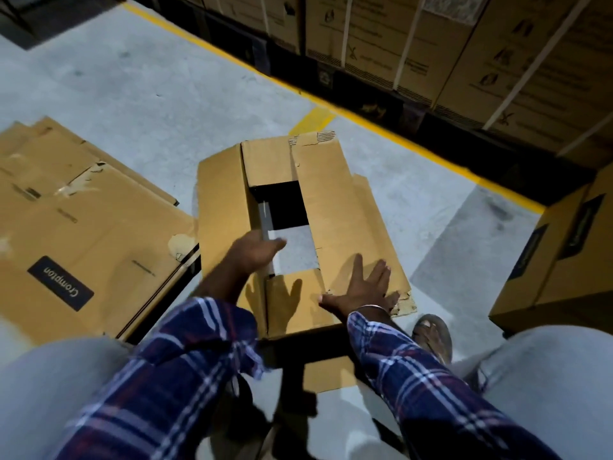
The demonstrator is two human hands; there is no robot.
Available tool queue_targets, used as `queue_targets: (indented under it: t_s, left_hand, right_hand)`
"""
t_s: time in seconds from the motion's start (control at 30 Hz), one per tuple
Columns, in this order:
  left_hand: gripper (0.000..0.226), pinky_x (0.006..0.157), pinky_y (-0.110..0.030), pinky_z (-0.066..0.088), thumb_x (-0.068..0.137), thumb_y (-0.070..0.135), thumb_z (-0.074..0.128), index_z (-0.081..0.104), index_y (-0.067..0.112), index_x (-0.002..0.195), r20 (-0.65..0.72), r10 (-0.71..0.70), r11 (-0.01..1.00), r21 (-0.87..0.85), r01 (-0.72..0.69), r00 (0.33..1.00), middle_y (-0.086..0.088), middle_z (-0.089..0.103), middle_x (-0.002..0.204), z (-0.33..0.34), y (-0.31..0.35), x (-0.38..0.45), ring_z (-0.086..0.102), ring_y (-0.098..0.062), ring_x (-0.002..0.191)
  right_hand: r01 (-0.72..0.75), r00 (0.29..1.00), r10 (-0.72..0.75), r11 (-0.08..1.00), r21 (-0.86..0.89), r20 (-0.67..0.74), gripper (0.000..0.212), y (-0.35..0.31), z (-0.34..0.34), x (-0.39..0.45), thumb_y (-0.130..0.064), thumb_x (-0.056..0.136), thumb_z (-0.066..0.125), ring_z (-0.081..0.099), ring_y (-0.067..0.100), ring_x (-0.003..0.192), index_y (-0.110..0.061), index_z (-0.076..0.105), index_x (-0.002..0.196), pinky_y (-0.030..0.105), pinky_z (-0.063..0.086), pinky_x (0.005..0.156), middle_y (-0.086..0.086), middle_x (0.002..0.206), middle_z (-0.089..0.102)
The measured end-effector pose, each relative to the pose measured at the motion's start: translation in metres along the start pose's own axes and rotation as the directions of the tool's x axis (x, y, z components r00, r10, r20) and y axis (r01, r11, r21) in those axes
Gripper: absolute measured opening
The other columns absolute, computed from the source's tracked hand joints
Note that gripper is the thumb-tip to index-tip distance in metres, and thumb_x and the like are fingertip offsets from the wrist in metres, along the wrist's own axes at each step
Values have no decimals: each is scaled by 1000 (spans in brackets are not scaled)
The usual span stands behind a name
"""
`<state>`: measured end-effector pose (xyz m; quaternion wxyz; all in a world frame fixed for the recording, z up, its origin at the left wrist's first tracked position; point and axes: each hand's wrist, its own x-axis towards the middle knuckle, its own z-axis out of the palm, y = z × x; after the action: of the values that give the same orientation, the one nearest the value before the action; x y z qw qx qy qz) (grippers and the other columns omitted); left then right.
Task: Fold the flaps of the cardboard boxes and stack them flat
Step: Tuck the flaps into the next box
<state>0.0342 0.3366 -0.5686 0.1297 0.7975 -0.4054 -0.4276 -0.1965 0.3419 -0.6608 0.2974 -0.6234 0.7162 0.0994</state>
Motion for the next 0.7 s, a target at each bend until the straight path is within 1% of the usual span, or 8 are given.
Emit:
queue_targets:
  t_s: [0.07, 0.2, 0.27, 0.37, 0.47, 0.53, 0.63, 0.7]
  left_hand:
    - [56, 93, -35, 41, 102, 53, 54, 63, 6, 130, 107, 149, 978, 129, -162, 983, -17, 61, 132, -27, 29, -19, 55, -35, 129]
    - [67, 107, -34, 36, 100, 61, 52, 46, 22, 154, 163, 280, 915, 253, -315, 946, -3, 45, 158, -67, 40, -54, 43, -22, 143]
    - [71, 108, -36, 38, 97, 65, 52, 43, 25, 155, 209, 276, 906, 269, -326, 938, -3, 45, 159, -76, 35, -67, 43, -22, 143]
    - [79, 115, -34, 30, 98, 64, 51, 31, 21, 161, 333, 219, 818, 449, -359, 917, -3, 33, 165, -75, 43, -71, 32, -23, 151]
    - [77, 113, -32, 31, 100, 60, 53, 30, 20, 161, 339, 279, 792, 448, -415, 898, -5, 37, 164, -69, 54, -72, 34, -25, 149]
    - [77, 117, -37, 33, 100, 60, 52, 28, 21, 162, 363, 281, 767, 471, -435, 888, -5, 39, 163, -64, 58, -70, 36, -25, 149]
    - [77, 119, -39, 32, 100, 61, 50, 26, 22, 163, 404, 270, 749, 482, -454, 874, -4, 37, 163, -61, 65, -70, 36, -24, 149]
    - [77, 120, -39, 31, 101, 61, 49, 25, 23, 163, 404, 293, 743, 474, -473, 866, -3, 36, 164, -62, 70, -71, 36, -23, 149]
  right_hand:
    - [-6, 999, 3, 997, -71, -32, 139, -3, 9, -2, -79, 60, 75, -24, 37, 152, -37, -16, 157, 74, 4, 114, 16, 163, -29]
    - [-6, 999, 4, 999, -43, -43, 125, -5, 1, -2, -66, 71, 75, -10, 40, 154, -39, -12, 156, 72, 18, 113, 13, 167, -12]
    - [48, 997, -49, 999, -15, -63, 117, -8, -16, -9, -61, 74, 74, 17, 40, 150, -38, -7, 156, 63, 35, 108, 12, 163, 16]
    - [187, 963, -190, 982, -34, -191, 105, -14, -40, -27, -43, 80, 71, 56, 37, 120, -35, 1, 158, 48, 52, 90, 8, 142, 47]
    - [268, 887, -305, 952, -150, -348, 94, -18, -60, -44, -22, 82, 65, 61, 38, 110, -36, 11, 158, 47, 51, 82, 6, 143, 45]
    - [251, 842, -304, 952, -176, -445, 87, -9, -78, -46, -13, 83, 62, 60, 37, 108, -39, 20, 154, 49, 52, 78, 2, 141, 42]
    - [157, 801, -218, 975, -155, -558, 68, 21, -113, -29, -7, 86, 62, 55, 33, 115, -37, 40, 143, 49, 52, 81, 2, 136, 42]
    - [43, 824, -118, 988, -147, -555, 55, 43, -131, -9, -8, 87, 62, 49, 36, 121, -26, 50, 138, 49, 50, 89, 7, 137, 43]
